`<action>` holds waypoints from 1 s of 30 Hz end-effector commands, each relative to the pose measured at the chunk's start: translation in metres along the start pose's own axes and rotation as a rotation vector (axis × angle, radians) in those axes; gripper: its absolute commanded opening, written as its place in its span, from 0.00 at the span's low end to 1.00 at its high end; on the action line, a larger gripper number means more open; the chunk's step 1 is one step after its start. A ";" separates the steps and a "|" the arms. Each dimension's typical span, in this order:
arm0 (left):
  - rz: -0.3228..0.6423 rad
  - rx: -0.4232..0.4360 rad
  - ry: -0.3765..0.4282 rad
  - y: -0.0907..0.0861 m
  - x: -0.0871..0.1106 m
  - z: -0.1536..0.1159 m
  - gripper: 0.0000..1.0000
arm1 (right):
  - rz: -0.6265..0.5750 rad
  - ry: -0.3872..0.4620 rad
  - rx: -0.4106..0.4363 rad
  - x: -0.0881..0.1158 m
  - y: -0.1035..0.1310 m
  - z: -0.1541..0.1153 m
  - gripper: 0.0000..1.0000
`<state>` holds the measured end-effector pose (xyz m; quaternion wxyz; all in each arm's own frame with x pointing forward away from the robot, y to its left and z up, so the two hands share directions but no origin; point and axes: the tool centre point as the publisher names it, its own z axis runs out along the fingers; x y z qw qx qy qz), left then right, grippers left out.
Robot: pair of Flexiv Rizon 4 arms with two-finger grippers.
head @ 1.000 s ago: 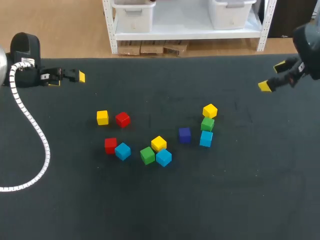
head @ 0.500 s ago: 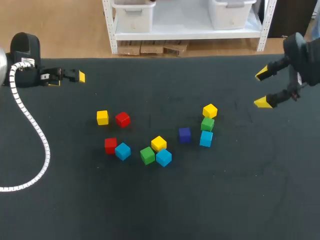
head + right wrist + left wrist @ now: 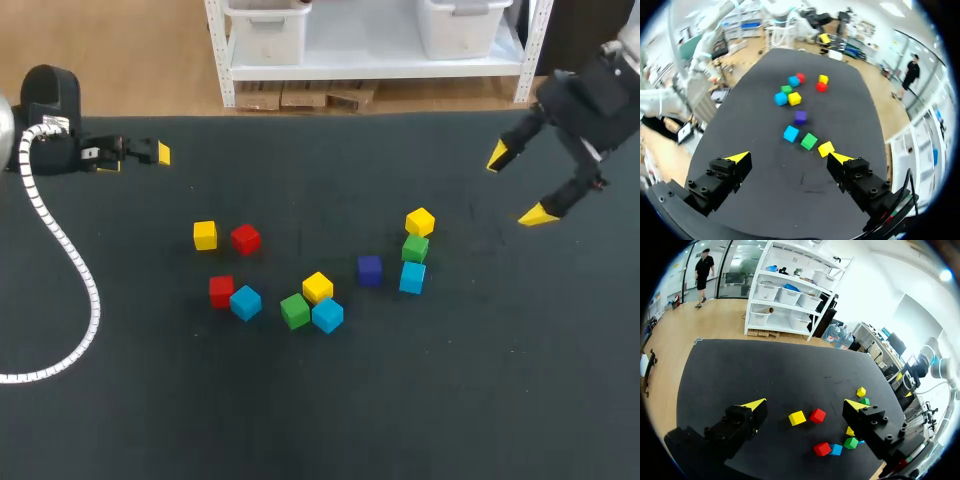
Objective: Place the blue cubes, place green cubes on the blue cubes, place the yellow cubes on the green cubes, then place the red cubes on the yellow cubes, and place purple cube on the red cubes.
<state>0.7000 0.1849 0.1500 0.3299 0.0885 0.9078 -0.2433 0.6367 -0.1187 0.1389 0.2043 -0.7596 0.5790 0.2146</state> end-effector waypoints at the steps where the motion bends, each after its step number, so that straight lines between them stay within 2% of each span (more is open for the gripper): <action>1: 0.000 0.000 0.000 0.000 0.000 0.000 1.00 | -0.001 -0.004 -0.280 -0.001 -0.008 0.000 1.00; 13: 0.000 0.000 0.000 0.000 0.000 0.000 1.00 | -0.001 -0.004 -0.280 -0.001 -0.008 0.000 1.00; 17: 0.000 0.000 0.000 0.000 0.000 0.000 1.00 | -0.136 0.050 -0.268 -0.015 -0.012 0.008 1.00; 22: 0.000 0.000 0.000 0.000 0.000 0.000 1.00 | -0.264 0.076 -0.271 -0.031 -0.010 0.021 1.00; 24: 0.000 0.000 0.000 0.000 0.000 0.000 1.00 | -0.296 0.124 -0.275 -0.039 -0.008 0.027 1.00; 30: 0.000 0.000 0.000 0.000 0.000 0.000 1.00 | -0.366 0.090 -0.254 -0.051 -0.005 0.038 1.00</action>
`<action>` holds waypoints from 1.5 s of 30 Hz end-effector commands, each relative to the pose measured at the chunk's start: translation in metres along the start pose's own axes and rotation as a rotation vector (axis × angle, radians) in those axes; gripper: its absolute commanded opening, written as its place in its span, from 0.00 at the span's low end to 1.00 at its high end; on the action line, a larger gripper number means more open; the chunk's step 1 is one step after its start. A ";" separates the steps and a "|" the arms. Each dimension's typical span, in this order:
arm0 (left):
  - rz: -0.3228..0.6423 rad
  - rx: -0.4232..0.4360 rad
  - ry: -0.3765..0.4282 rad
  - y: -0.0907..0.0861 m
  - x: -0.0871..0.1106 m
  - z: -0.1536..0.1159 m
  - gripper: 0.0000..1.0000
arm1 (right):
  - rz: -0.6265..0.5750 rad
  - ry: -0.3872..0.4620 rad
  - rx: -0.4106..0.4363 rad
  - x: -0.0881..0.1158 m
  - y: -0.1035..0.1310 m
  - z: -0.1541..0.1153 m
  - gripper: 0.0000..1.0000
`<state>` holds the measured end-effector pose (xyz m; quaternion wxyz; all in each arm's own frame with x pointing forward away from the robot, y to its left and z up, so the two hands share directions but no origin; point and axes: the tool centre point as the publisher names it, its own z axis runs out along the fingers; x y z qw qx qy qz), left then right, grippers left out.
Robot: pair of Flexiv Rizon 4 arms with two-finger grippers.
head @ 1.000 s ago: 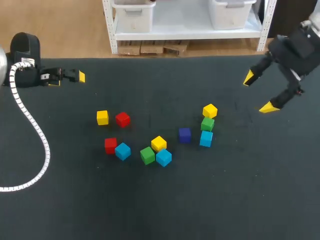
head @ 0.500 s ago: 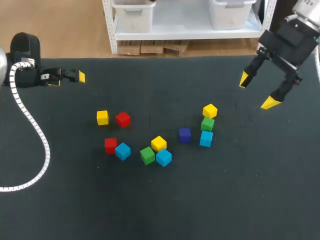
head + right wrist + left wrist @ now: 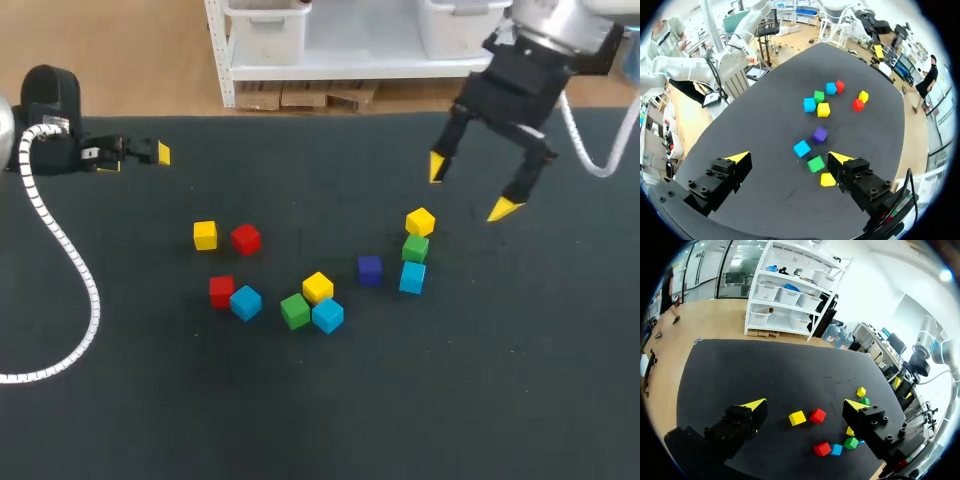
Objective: Place the blue cubes, place green cubes on the blue cubes, place the yellow cubes on the green cubes, then place the red cubes on the yellow cubes, and place purple cube on the red cubes.
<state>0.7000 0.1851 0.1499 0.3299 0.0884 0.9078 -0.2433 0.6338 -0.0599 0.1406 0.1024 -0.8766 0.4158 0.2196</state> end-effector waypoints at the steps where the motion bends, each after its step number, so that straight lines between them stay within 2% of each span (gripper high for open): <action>1: 0.000 0.000 0.000 0.000 0.000 0.000 1.00 | -0.040 -0.006 0.036 -0.007 0.003 0.008 1.00; 8: 0.000 0.000 0.000 0.000 0.000 0.000 1.00 | -0.146 -0.016 0.045 -0.025 0.000 0.024 1.00; 17: 0.000 0.000 0.000 0.000 0.000 0.000 1.00 | -0.162 0.017 -0.031 -0.039 -0.010 0.077 1.00; 27: 0.000 0.000 0.000 0.000 0.000 0.000 1.00 | -0.167 -0.050 -0.045 -0.038 -0.023 0.123 1.00; 33: 0.000 0.000 0.000 0.000 0.000 0.000 1.00 | -0.178 -0.059 -0.057 -0.038 -0.030 0.140 1.00; 41: 0.000 0.000 0.000 0.000 0.000 0.000 1.00 | -0.175 -0.075 -0.080 -0.036 -0.029 0.158 1.00; 42: 0.000 0.000 0.000 0.000 0.000 0.000 1.00 | -0.172 -0.078 -0.081 -0.035 -0.028 0.160 0.96; 43: 0.000 0.000 0.000 0.000 0.000 0.000 1.00 | -0.168 -0.080 -0.082 -0.035 -0.028 0.162 0.80; 44: 0.000 0.000 0.000 0.000 0.000 0.000 1.00 | -0.166 -0.084 -0.084 -0.034 -0.027 0.164 0.77; 45: 0.000 0.000 0.000 0.000 0.000 0.000 1.00 | -0.163 -0.088 -0.086 -0.033 -0.026 0.166 0.81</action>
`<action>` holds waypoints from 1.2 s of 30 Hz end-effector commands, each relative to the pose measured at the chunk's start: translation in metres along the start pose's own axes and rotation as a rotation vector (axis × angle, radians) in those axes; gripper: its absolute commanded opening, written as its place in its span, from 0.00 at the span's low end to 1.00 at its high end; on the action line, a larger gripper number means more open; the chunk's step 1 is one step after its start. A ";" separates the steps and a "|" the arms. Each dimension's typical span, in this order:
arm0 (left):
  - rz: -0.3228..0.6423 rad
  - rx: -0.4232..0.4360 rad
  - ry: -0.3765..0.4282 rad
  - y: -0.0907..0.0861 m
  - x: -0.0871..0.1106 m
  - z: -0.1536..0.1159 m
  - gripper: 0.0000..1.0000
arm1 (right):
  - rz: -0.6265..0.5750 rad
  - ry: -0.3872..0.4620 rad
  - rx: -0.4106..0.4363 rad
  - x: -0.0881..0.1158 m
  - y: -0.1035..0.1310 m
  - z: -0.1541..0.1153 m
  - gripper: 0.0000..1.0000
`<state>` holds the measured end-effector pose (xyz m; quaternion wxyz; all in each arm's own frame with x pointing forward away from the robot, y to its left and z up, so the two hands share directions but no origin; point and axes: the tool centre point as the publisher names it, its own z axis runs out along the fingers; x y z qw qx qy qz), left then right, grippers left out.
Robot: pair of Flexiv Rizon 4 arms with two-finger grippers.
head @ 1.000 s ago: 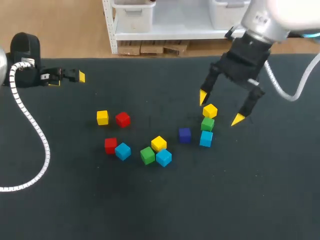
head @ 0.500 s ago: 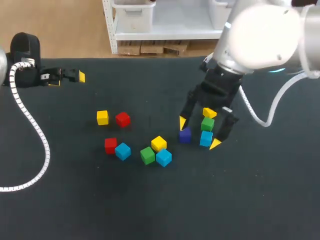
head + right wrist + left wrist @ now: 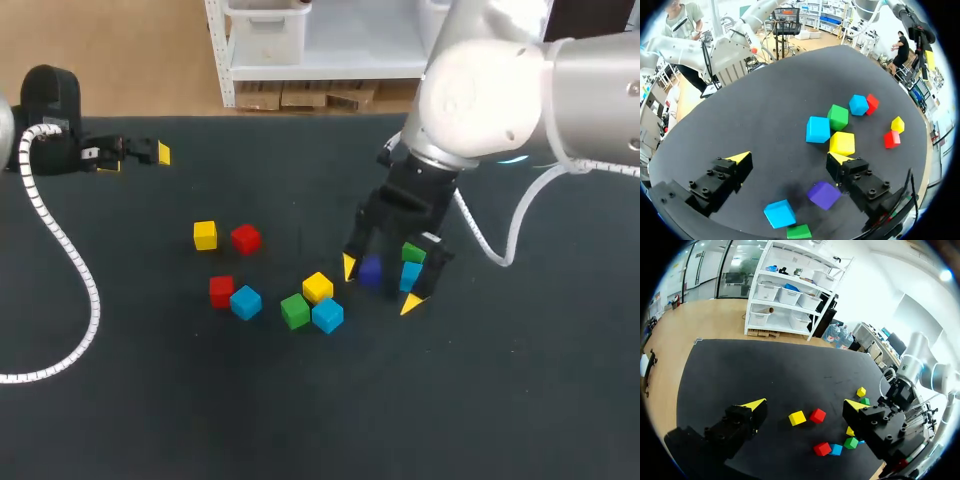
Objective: Place the blue cubes, place green cubes on the blue cubes, place the yellow cubes on the green cubes, then place the red cubes on the yellow cubes, and place purple cube on the red cubes.
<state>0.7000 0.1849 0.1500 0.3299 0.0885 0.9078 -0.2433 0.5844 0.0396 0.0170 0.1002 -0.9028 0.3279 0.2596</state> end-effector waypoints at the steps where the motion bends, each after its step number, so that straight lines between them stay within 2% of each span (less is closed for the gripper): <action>1: 0.000 0.000 0.000 0.000 0.000 0.000 1.00 | 0.005 -0.017 -0.004 0.005 0.000 0.008 0.83; 4: 0.000 0.000 0.000 0.000 0.000 0.000 1.00 | 0.010 -0.024 -0.007 0.006 0.000 0.012 0.69; 7: 0.000 0.000 0.000 0.000 0.000 0.000 1.00 | 0.012 -0.029 -0.011 0.006 -0.001 0.016 0.77; 11: 0.000 0.000 0.000 0.000 0.000 0.000 1.00 | 0.007 -0.038 -0.016 0.005 -0.006 0.021 0.80; 14: 0.000 0.000 0.000 0.000 0.000 0.000 1.00 | -0.001 -0.042 -0.017 0.003 -0.011 0.024 0.90; 17: 0.000 0.000 0.000 0.000 0.000 0.000 1.00 | -0.010 -0.048 -0.021 0.000 -0.016 0.027 0.82; 20: 0.000 0.000 0.000 0.000 0.000 0.000 1.00 | -0.017 -0.052 -0.024 -0.002 -0.022 0.028 0.87; 26: 0.000 0.000 0.000 0.000 0.000 0.000 1.00 | -0.030 -0.054 -0.033 -0.008 -0.029 0.033 0.86; 34: 0.000 0.000 0.000 0.000 0.000 0.000 1.00 | -0.030 -0.059 -0.040 -0.011 -0.035 0.037 0.95; 36: 0.000 0.000 0.000 0.000 0.000 0.000 1.00 | -0.030 -0.062 -0.039 -0.013 -0.036 0.037 0.93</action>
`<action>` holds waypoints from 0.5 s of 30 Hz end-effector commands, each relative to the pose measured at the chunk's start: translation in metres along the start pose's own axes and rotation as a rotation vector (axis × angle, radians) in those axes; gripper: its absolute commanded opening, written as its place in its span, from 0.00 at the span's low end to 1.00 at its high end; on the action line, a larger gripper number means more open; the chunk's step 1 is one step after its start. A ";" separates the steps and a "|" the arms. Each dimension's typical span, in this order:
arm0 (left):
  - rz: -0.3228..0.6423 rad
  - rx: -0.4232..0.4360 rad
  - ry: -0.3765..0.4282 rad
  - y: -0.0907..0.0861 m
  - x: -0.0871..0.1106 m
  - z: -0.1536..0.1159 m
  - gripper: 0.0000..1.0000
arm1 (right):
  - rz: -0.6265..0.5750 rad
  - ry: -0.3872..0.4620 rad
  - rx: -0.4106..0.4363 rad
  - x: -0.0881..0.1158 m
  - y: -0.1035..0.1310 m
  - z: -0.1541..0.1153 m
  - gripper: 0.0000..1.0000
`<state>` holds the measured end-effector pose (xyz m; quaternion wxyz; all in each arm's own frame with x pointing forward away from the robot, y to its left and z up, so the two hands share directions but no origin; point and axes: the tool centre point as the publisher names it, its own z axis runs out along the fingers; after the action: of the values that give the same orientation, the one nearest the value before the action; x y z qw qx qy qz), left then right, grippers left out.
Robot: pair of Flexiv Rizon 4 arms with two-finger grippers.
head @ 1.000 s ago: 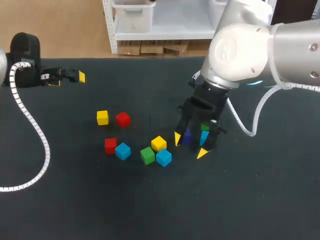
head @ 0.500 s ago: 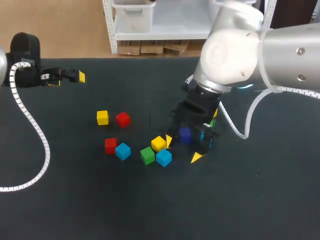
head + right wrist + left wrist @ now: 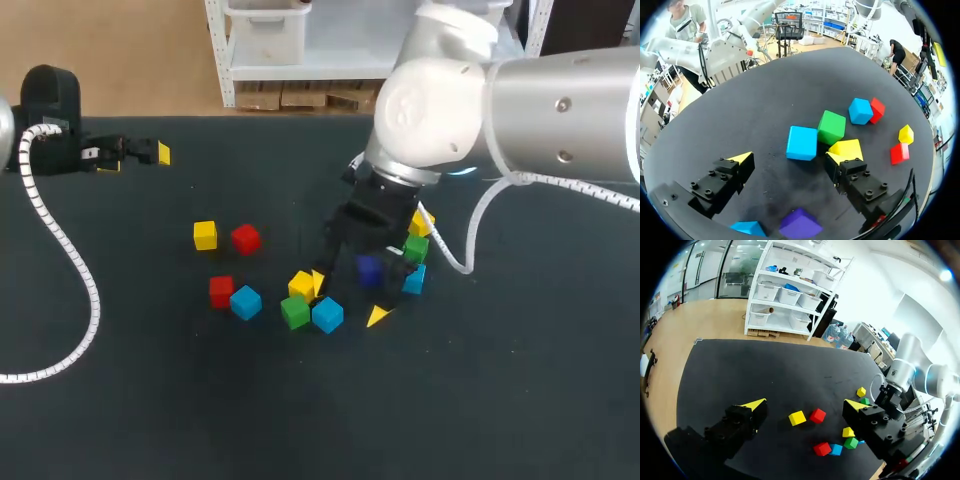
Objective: Place the blue cubes, place green cubes on the blue cubes, place the yellow cubes on the green cubes, then place the red cubes on the yellow cubes, and place purple cube on the red cubes.
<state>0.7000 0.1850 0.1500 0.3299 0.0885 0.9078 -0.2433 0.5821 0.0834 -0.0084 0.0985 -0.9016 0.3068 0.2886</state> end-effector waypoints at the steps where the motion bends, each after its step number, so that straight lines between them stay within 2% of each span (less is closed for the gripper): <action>1: 0.000 0.000 0.000 0.000 0.000 0.000 1.00 | 0.001 -0.009 -0.005 -0.003 -0.004 -0.001 0.92; 6: 0.000 0.000 0.000 0.000 0.000 0.000 1.00 | 0.017 -0.026 -0.004 -0.009 -0.005 -0.001 0.87; 8: 0.000 0.000 0.000 0.000 0.000 0.000 1.00 | 0.027 -0.037 -0.002 -0.012 -0.004 -0.001 0.95; 9: 0.000 0.000 0.000 0.000 0.000 0.000 1.00 | 0.036 -0.046 -0.003 -0.013 -0.003 0.000 0.92; 15: 0.000 0.000 0.000 0.000 0.000 0.000 1.00 | 0.083 -0.072 0.002 -0.021 0.002 0.007 0.93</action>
<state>0.7000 0.1850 0.1500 0.3299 0.0885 0.9078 -0.2433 0.5673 0.0951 -0.0007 0.0957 -0.8780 0.3376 0.3256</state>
